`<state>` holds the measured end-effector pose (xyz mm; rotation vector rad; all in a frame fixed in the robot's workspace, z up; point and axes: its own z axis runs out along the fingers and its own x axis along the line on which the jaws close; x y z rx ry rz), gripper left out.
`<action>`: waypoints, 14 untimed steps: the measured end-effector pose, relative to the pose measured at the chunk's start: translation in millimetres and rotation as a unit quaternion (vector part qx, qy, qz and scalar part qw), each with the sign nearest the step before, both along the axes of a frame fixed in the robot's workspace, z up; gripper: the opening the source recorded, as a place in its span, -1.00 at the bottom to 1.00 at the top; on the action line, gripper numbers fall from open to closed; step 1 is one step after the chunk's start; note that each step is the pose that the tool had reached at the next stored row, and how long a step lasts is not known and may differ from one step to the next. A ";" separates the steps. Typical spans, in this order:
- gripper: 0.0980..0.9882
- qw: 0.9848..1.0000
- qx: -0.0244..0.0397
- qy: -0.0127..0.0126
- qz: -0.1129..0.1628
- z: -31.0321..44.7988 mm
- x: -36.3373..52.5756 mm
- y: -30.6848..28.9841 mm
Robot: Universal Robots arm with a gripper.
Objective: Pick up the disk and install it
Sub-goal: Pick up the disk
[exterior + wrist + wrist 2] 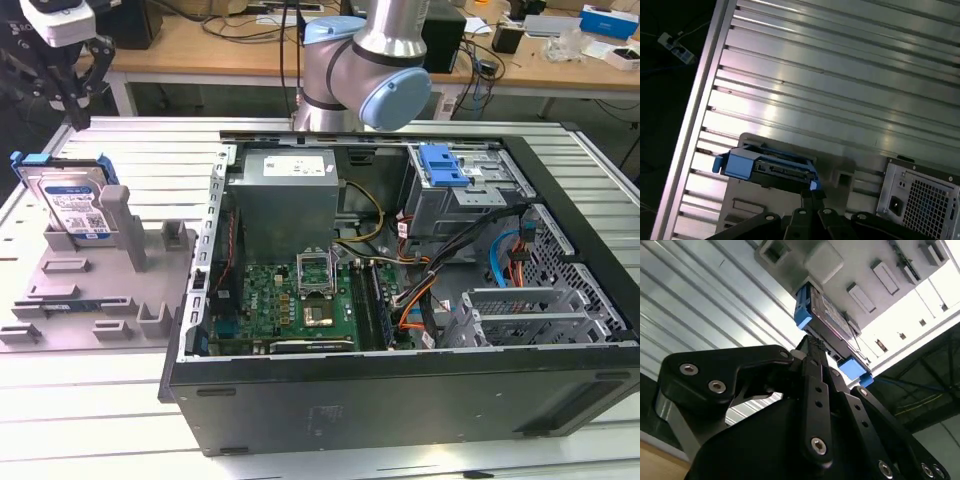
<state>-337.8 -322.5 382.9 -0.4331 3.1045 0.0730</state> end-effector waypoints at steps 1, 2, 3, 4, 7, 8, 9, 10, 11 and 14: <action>-0.98 1.000 0.000 0.000 0.020 -0.1 0.0 0.0; -0.98 0.999 0.000 0.001 0.033 -0.2 0.0 0.0; -0.98 0.999 0.000 0.001 0.044 -0.3 0.0 0.0; -0.98 0.999 0.000 0.001 0.053 -0.4 0.0 0.0; -0.69 0.996 0.000 0.001 0.091 -0.6 0.0 0.0; -0.56 0.994 0.000 0.002 0.105 -0.7 0.0 0.0; -0.56 0.993 0.000 0.002 0.114 -0.7 0.0 0.0; -0.42 0.992 0.000 0.002 0.127 -0.9 0.0 0.0; -0.27 0.990 0.000 0.002 0.141 -1.0 0.0 0.0; -0.27 0.984 0.000 0.002 0.177 -1.3 0.0 0.0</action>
